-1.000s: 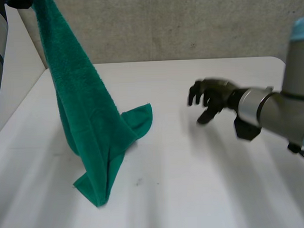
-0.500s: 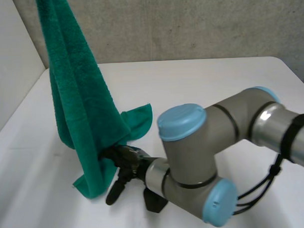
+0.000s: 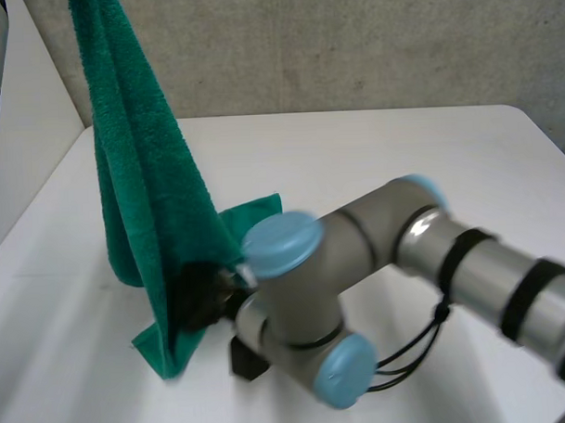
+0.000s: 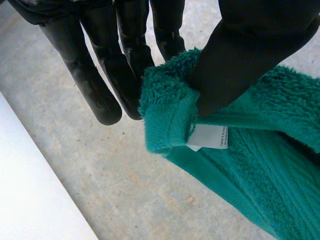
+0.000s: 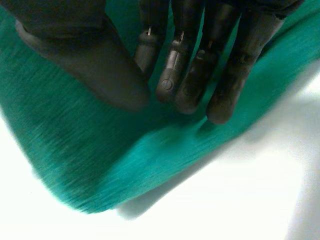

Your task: Fold the towel.

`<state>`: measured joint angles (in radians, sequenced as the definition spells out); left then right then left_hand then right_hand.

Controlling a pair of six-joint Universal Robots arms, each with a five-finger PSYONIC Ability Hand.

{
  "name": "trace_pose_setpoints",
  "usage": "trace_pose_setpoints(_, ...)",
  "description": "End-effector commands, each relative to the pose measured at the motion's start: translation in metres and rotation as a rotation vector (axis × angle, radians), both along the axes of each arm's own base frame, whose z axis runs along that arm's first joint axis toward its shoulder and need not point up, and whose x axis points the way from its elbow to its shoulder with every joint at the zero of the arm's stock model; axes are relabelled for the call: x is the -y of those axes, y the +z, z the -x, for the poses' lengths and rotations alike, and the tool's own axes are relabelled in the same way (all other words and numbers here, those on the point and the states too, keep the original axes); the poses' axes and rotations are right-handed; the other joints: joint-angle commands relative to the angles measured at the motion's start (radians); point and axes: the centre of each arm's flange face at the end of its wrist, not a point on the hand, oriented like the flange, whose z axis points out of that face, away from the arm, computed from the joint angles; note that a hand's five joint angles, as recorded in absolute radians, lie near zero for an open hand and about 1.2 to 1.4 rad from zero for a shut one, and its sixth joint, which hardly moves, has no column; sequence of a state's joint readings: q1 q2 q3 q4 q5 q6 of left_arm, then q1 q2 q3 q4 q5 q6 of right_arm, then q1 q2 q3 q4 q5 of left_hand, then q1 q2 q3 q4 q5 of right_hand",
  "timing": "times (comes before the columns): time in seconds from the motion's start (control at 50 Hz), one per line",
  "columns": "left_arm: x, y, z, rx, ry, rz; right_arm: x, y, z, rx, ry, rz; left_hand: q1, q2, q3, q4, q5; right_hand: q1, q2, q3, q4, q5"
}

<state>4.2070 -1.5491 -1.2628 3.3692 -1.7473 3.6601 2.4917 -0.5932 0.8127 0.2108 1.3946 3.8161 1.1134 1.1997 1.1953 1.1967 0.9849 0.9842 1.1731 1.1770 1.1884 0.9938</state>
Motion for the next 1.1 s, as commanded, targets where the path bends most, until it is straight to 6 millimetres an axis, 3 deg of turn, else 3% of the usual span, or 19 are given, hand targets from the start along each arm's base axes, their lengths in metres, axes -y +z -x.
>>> trace_pose_setpoints(0.02,0.009,0.000,-0.011,-0.004,0.042,-0.002,0.074,0.036,0.073,-0.091,-0.193,0.173,0.283,0.197,0.201,0.200,0.237,0.412,0.223,0.219,0.208,0.228)
trace_pose_setpoints(0.06,0.011,-0.002,-0.014,-0.008,0.049,-0.009,0.093,0.051,0.100,-0.142,-0.228,0.274,0.283,0.197,0.201,0.200,0.237,0.412,0.223,0.219,0.208,0.228)
trace_pose_setpoints(0.16,0.011,-0.005,-0.013,-0.007,0.045,-0.018,0.088,0.061,0.102,-0.159,-0.196,0.308,0.283,0.197,0.201,0.200,0.237,0.401,0.213,0.209,0.197,0.217)
trace_pose_setpoints(0.18,0.011,-0.005,-0.013,-0.007,0.045,-0.018,0.072,0.054,0.095,-0.161,-0.145,0.247,0.283,0.197,0.201,0.200,0.237,-0.075,-0.264,-0.268,-0.279,-0.259)
trace_pose_setpoints(0.2,0.010,-0.006,-0.012,-0.007,0.039,-0.021,0.066,0.051,0.091,-0.159,-0.123,0.223,0.283,0.197,0.201,0.200,0.237,-0.202,-0.391,-0.395,-0.406,-0.386)
trace_pose_setpoints(0.28,0.010,-0.007,-0.011,-0.007,0.038,-0.023,0.050,0.047,0.082,-0.151,-0.076,0.175,0.283,0.197,0.201,0.200,0.237,-0.424,-0.612,-0.616,-0.628,-0.608)
trace_pose_setpoints(0.32,0.010,-0.006,-0.012,-0.008,0.040,-0.022,0.030,0.033,0.068,-0.148,-0.021,0.123,0.283,0.197,0.201,0.200,0.237,-0.555,-0.744,-0.748,-0.759,-0.739)
trace_pose_setpoints(0.4,0.011,-0.005,-0.012,-0.009,0.042,-0.017,0.004,0.028,0.051,-0.126,0.042,0.100,0.283,0.197,0.201,0.200,0.237,-0.699,-0.888,-0.892,-0.903,-0.883)
trace_pose_setpoints(0.48,0.012,-0.004,-0.011,-0.009,0.042,-0.012,-0.017,0.027,0.035,-0.098,0.088,0.082,0.283,0.197,0.201,0.200,0.237,-0.741,-0.929,-0.933,-0.945,-0.925)
trace_pose_setpoints(0.66,0.014,-0.007,-0.010,-0.004,0.040,-0.022,-0.039,0.019,0.014,-0.046,0.120,0.016,0.283,0.197,0.201,0.200,0.237,-0.810,-0.999,-1.002,-1.014,-0.994)
trace_pose_setpoints(1.1,0.021,-0.020,-0.006,-0.033,0.009,-0.068,-0.027,-0.012,-0.040,0.130,0.065,-0.097,0.283,0.197,0.201,0.200,0.237,-0.735,-0.924,-0.928,-0.939,-0.919)
